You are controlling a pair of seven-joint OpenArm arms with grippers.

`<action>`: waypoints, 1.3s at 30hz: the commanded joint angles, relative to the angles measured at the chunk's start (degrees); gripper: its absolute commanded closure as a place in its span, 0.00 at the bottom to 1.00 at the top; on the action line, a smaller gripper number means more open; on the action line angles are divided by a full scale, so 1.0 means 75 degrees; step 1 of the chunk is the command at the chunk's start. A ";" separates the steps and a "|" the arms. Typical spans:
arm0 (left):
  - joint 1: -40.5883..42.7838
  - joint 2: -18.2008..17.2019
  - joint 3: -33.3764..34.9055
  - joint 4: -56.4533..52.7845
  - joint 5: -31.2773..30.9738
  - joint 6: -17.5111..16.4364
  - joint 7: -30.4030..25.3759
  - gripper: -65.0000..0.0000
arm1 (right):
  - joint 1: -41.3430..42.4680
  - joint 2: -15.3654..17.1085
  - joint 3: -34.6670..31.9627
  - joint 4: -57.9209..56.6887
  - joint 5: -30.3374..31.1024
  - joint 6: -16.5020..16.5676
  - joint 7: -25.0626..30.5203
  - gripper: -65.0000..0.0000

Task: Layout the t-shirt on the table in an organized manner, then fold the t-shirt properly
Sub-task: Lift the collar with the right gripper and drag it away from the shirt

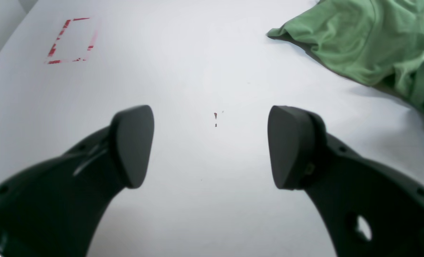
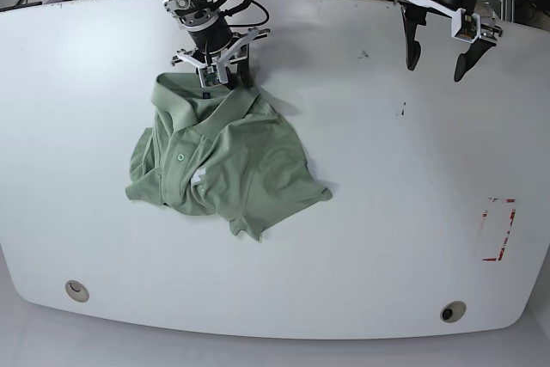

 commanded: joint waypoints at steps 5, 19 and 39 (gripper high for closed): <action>0.0085 -0.0059 -0.0043 0.0150 -0.0023 0.0026 -0.0227 0.30 | -0.0343 0.0172 0.0020 0.0031 -0.0077 0.0053 -0.0354 0.97; 0.0049 -0.0059 -0.0043 0.0127 -0.0023 0.0026 -0.0227 0.30 | -0.1750 0.1379 0.0184 0.1250 -0.0065 0.0053 -0.0366 1.00; -0.0091 -0.0048 0.0180 0.0104 -0.0012 0.0026 -0.0215 0.30 | -0.1410 0.1215 0.3970 0.1531 -0.0089 0.1776 -0.0412 1.00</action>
